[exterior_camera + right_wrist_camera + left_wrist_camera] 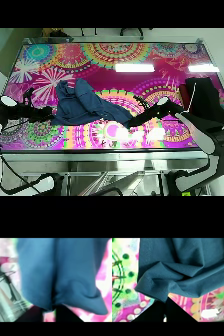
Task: Fold the shirts.
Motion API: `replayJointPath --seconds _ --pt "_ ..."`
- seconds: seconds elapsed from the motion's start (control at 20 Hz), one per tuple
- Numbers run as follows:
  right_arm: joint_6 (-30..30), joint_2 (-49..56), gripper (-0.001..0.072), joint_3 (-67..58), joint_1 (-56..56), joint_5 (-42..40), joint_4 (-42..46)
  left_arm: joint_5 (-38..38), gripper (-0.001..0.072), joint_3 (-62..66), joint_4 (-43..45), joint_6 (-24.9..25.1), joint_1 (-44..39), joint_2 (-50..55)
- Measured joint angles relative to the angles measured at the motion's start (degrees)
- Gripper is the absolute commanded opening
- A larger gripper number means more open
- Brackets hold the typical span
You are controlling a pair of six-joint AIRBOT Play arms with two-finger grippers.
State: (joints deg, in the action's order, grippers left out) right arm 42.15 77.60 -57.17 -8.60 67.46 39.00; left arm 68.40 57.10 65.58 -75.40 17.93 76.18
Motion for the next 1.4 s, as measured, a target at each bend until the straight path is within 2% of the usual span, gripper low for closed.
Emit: replayJointPath --seconds 0.2,0.4,0.55,0.65,0.8,0.9,1.05,1.15,1.3,1.4 --pt "-0.04 -0.57 0.0022 -0.68 -0.11 0.15 -4.94 0.74 0.0010 0.22 -1.86 0.55 0.02 -0.81" --pt "-0.20 -4.90 0.0023 -12.59 3.78 6.88 -18.69 5.27 0.0010 8.39 -12.37 2.91 0.04 -6.86" --pt "-0.22 -10.08 0.0023 -31.41 11.10 9.77 -33.57 6.73 0.0011 25.66 -22.86 3.43 0.42 -12.74" --pt "0.22 -13.31 0.0023 -44.70 17.35 9.60 -41.13 5.49 0.0011 41.33 -27.15 1.64 1.79 -15.61" --pt "2.36 -18.69 0.0023 -57.96 27.10 4.98 -45.70 2.75 0.0011 62.95 -29.57 -2.05 7.48 -18.12" --pt "3.76 -22.77 0.0023 -62.07 33.62 0.87 -45.66 1.62 0.0011 69.77 -30.25 -3.34 13.40 -20.24" --pt "6.80 -26.58 0.0022 -63.98 39.50 -1.79 -41.88 0.07 0.0011 66.97 -32.04 -4.02 21.68 -24.74" --pt "8.26 -27.47 0.0022 -62.42 41.13 -1.51 -40.09 -1.25 0.0010 59.84 -37.16 -1.33 24.52 -27.12" --pt "8.79 -26.84 0.0022 -54.93 39.78 0.92 -38.51 -1.70 0.0010 49.05 -44.74 3.45 22.27 -26.86" --pt "7.02 -24.76 0.0022 -48.06 34.82 0.61 -35.65 -2.29 0.0010 43.45 -43.60 5.51 16.13 -23.93"
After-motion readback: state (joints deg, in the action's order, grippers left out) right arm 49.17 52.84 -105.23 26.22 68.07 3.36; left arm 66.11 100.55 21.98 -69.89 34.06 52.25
